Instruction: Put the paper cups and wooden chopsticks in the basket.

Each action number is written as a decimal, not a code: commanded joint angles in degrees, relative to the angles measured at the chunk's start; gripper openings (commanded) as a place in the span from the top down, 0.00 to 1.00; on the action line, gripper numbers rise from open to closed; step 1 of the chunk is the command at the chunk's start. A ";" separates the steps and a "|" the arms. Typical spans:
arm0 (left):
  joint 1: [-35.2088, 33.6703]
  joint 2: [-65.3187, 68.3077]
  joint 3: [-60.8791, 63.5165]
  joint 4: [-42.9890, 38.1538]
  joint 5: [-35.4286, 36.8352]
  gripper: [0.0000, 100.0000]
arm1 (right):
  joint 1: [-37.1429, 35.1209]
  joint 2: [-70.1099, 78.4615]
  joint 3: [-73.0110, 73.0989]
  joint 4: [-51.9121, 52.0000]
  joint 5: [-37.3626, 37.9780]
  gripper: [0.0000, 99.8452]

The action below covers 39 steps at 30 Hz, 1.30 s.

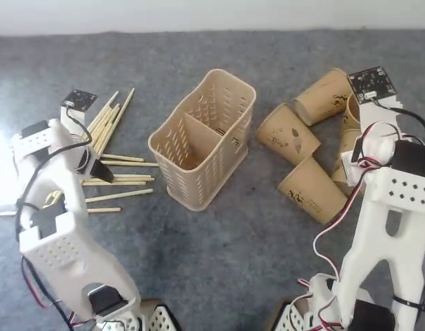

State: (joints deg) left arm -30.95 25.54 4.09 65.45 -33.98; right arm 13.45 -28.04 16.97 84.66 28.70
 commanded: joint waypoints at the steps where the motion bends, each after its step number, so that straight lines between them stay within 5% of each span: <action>1: 1.32 0.79 -1.71 -0.88 0.44 0.71 | -0.04 0.22 -2.73 -1.10 0.44 0.91; 5: 1.41 0.70 -1.71 -0.70 0.44 0.73 | -0.04 0.22 -2.73 -1.10 0.44 0.91; 14: 3.16 1.14 -1.80 1.14 0.35 0.93 | -0.22 0.13 -0.35 -1.89 0.44 0.91; 27: 3.78 0.62 -1.98 5.63 0.35 0.94 | 0.31 -0.40 3.16 -6.73 0.97 0.91; 39: 5.89 0.62 -17.01 20.92 0.53 0.98 | 5.14 6.90 -3.16 -28.97 4.31 0.91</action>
State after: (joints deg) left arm -25.05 27.03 -7.25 82.15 -33.63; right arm 19.08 -26.73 19.87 59.25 29.41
